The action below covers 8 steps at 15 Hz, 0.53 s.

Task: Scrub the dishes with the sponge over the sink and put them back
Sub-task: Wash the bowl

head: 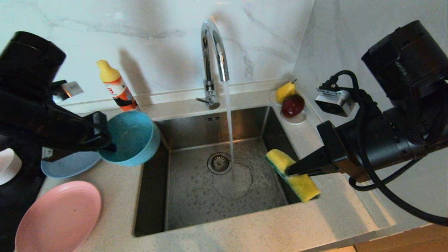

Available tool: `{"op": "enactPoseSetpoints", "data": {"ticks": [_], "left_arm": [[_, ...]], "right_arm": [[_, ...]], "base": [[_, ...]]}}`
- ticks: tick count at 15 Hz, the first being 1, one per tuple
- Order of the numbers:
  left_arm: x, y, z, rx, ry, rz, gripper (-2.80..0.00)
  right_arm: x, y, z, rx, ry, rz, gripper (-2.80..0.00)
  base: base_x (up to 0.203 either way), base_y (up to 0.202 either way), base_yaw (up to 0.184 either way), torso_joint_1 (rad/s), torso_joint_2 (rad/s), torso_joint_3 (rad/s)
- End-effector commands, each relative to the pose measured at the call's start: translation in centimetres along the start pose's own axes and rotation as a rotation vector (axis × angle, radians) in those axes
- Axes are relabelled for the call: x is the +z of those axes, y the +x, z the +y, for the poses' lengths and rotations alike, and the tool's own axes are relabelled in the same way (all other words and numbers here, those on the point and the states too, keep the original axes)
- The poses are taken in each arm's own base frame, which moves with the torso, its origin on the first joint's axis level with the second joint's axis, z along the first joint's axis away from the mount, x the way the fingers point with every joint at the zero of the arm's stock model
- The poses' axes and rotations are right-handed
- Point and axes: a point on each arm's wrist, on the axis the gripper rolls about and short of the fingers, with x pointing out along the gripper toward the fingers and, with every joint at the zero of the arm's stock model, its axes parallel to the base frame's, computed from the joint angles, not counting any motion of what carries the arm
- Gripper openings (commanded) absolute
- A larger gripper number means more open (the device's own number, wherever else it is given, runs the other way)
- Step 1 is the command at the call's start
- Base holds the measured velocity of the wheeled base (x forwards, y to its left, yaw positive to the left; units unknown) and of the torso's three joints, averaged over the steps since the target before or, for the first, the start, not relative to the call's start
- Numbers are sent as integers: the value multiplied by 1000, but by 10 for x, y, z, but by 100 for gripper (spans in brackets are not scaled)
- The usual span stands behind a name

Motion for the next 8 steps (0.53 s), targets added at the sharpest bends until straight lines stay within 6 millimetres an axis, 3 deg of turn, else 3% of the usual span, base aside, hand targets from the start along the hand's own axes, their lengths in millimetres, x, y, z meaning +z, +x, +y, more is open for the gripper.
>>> {"op": "enactPoseSetpoints", "data": {"ticks": [1,5,8], "left_arm": [[-8,39,-28,5,39,75,-280],[-18,78,-65,-4,20,114,-280],[-14,107,-85,22,-69,112,-280]], "right_arm": [[0,-1,1,3,2,1,-280],[-2,-3,0,3,3,1,-280],[-4,-6,1,5,-1,-3,-280]], "base": [[0,0,0,0,0,0],[0,0,0,0,0,0],[0,0,0,0,0,0]]}}
